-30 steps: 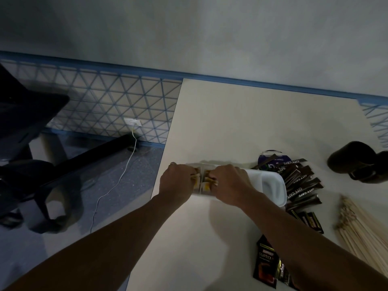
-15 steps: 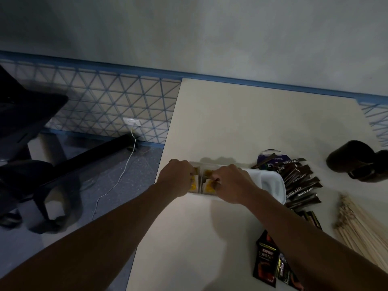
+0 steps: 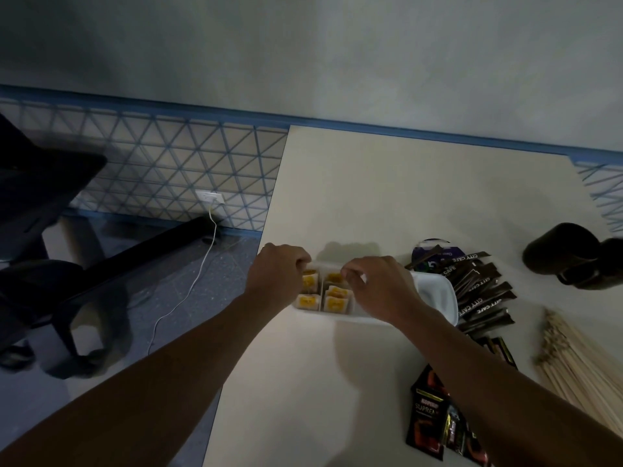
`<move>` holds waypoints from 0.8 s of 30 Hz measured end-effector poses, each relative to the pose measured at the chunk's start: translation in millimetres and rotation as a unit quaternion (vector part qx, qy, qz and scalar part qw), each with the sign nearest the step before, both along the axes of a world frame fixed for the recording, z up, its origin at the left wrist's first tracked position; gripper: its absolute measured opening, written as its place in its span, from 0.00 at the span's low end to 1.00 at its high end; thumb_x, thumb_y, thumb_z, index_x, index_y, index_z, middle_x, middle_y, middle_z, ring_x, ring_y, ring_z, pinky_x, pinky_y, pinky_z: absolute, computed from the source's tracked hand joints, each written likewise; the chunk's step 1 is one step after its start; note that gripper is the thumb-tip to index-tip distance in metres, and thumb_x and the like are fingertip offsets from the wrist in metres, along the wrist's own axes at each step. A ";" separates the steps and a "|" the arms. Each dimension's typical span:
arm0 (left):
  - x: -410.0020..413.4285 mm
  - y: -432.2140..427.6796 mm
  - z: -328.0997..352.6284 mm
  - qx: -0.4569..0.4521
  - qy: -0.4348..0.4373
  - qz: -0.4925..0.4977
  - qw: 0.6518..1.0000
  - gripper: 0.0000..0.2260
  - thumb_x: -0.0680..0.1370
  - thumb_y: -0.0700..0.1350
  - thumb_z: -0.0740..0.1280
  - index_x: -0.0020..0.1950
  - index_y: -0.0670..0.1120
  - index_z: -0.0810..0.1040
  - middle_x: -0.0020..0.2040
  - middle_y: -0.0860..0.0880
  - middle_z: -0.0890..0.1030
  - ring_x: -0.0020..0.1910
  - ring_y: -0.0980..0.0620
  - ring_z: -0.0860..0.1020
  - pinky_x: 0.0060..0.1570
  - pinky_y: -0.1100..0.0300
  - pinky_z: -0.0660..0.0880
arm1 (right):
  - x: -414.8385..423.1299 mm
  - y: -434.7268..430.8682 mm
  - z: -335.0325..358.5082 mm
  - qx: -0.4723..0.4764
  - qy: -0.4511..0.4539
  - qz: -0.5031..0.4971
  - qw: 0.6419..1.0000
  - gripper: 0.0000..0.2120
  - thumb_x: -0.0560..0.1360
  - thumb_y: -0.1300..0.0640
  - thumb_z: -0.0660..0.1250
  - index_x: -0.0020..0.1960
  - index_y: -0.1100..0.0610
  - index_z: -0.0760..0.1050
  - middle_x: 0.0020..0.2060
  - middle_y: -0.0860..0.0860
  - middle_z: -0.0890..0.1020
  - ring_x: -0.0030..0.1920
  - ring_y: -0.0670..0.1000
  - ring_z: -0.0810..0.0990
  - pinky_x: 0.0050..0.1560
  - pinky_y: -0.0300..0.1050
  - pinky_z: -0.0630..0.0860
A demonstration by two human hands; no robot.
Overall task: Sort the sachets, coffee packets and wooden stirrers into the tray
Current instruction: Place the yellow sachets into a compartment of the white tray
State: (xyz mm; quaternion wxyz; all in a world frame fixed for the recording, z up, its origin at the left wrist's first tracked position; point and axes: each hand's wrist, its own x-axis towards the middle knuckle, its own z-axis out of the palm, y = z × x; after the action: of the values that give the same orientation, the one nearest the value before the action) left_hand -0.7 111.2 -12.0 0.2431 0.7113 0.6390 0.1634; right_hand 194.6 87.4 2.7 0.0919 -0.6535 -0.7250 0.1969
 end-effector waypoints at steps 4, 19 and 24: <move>5.1 -3.2 -0.5 -0.018 0.048 -0.004 0.999 0.10 0.77 0.42 0.65 0.50 0.54 0.84 0.46 0.49 0.84 0.46 0.50 0.79 0.43 0.55 0.79 | -5.7 2.3 -4.3 -0.012 -0.034 0.026 0.999 0.09 0.78 0.52 0.64 0.51 0.48 0.84 0.46 0.48 0.85 0.48 0.55 0.82 0.46 0.46 0.78; 24.7 -6.9 13.0 -0.014 0.155 0.002 0.988 0.12 0.76 0.36 0.65 0.54 0.48 0.84 0.50 0.46 0.79 0.54 0.47 0.75 0.47 0.58 0.74 | -17.9 6.5 -13.2 -0.042 -0.093 0.039 0.994 0.07 0.70 0.57 0.69 0.47 0.52 0.83 0.43 0.50 0.83 0.42 0.55 0.81 0.40 0.45 0.76; 21.7 -5.5 10.6 -0.008 0.140 0.002 0.990 0.10 0.75 0.39 0.65 0.49 0.50 0.85 0.47 0.48 0.80 0.51 0.49 0.74 0.40 0.60 0.69 | -14.2 7.1 -10.6 -0.011 -0.086 0.040 0.995 0.09 0.73 0.54 0.67 0.49 0.50 0.84 0.45 0.49 0.82 0.45 0.55 0.82 0.44 0.47 0.78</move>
State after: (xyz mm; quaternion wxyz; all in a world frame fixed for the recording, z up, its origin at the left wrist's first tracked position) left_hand 21.0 105.7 -1.4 0.1566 0.7242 0.6691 0.0576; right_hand 180.4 94.5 -7.9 0.0142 -0.6394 -0.7537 0.1510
